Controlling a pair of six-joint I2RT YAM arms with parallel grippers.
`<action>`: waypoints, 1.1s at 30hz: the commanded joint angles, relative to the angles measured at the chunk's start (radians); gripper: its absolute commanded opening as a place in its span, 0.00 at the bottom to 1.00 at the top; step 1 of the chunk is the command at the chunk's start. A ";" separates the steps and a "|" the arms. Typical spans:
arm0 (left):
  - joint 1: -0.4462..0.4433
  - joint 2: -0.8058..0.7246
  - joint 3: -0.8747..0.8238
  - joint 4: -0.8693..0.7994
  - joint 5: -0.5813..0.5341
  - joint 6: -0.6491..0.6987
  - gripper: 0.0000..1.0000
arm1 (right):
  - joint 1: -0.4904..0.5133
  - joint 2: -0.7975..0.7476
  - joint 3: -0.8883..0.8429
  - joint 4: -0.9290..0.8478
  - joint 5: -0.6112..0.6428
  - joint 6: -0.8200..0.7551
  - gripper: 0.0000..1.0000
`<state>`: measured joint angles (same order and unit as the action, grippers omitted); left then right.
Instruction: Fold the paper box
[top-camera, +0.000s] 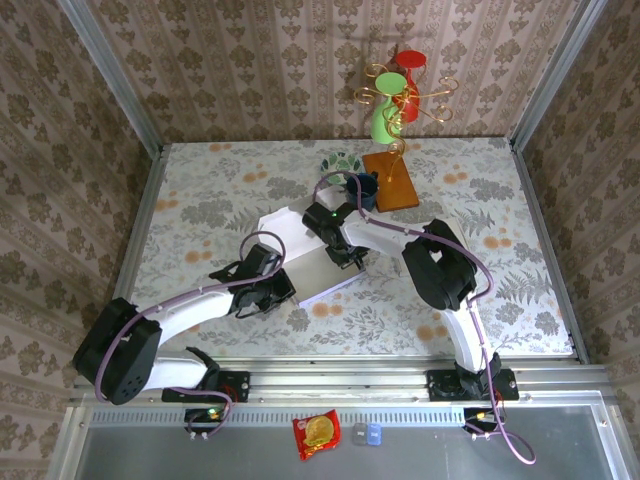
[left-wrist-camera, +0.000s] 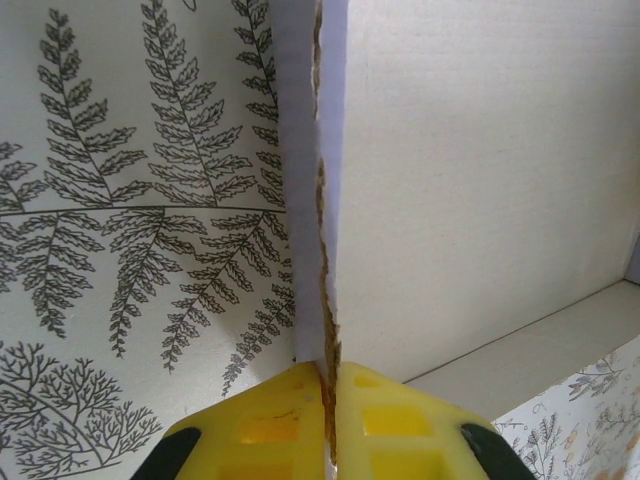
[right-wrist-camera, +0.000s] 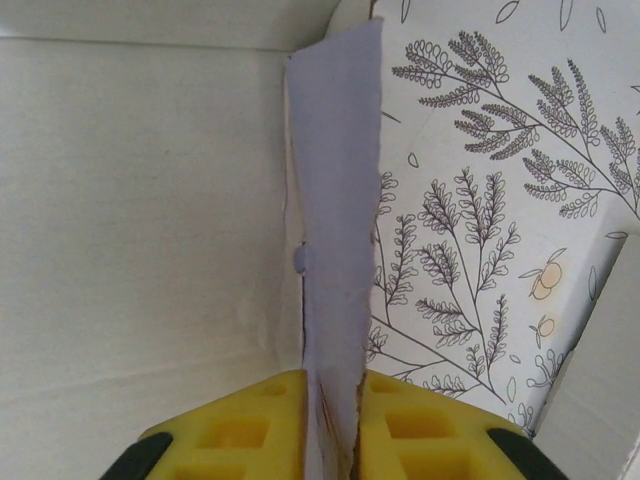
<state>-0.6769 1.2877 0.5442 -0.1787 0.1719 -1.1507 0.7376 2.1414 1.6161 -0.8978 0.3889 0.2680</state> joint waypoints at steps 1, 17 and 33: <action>0.008 0.011 0.019 -0.006 0.011 0.028 0.09 | -0.006 0.030 0.030 -0.023 -0.021 0.013 0.22; 0.017 0.020 0.023 0.003 0.020 0.036 0.08 | 0.039 0.076 0.058 -0.112 0.211 0.064 0.00; 0.022 0.055 0.039 0.033 0.038 0.049 0.08 | 0.100 0.050 0.028 -0.028 0.006 0.080 0.00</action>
<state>-0.6594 1.3140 0.5644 -0.1829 0.2066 -1.1278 0.8059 2.1986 1.6676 -0.9745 0.5343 0.3206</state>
